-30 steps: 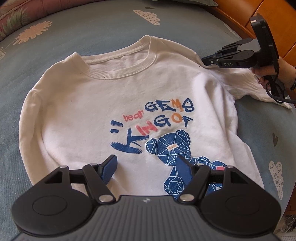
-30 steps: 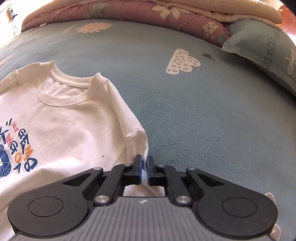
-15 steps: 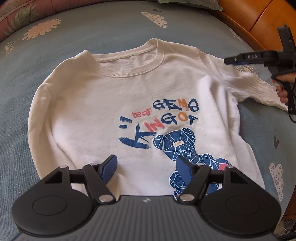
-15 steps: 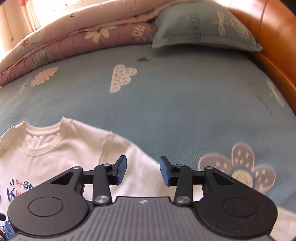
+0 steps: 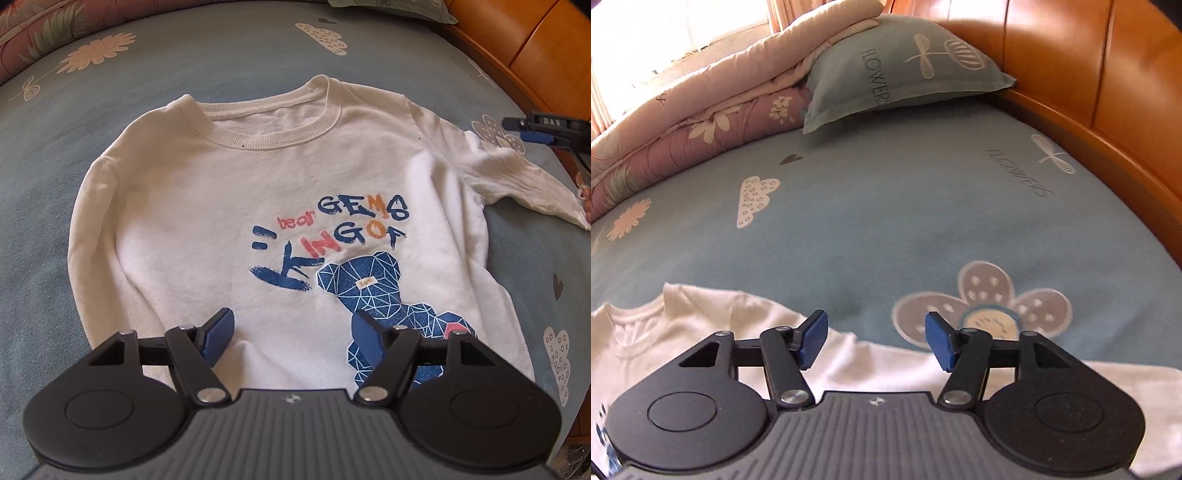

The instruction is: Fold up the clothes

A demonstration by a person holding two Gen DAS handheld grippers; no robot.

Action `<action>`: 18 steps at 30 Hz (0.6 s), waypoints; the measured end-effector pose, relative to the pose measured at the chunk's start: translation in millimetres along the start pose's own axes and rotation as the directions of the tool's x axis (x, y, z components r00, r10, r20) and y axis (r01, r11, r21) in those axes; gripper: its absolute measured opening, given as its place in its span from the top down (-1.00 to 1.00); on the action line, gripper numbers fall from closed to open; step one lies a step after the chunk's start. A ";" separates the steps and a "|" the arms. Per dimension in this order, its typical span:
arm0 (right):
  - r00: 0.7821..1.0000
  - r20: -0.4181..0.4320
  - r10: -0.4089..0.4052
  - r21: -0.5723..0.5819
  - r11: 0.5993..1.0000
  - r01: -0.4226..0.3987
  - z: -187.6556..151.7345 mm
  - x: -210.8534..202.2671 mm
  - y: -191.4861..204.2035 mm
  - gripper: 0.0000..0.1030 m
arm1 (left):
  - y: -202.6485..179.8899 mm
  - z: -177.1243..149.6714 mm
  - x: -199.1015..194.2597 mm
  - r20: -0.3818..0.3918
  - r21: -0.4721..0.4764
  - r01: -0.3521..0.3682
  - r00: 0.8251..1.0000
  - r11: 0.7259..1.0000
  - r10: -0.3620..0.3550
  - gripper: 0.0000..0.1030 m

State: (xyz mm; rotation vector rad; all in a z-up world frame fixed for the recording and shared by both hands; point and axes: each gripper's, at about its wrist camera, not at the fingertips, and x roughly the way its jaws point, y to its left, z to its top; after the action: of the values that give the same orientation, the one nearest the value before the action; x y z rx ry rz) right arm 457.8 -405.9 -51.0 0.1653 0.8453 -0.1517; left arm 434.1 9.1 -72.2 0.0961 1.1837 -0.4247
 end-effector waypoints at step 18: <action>0.996 -0.084 -0.043 0.029 0.999 0.046 -18.5 -0.8 -32.0 -0.39 | -18.8 9.6 11.4 -0.044 0.055 -0.034 0.998 0.998 0.037 -0.40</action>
State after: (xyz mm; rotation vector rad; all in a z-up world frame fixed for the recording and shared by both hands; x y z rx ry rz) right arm 437.4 -433.3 -65.2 0.1829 0.9307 -0.2011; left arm 439.1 -14.1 -76.2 0.1743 1.2135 -0.4252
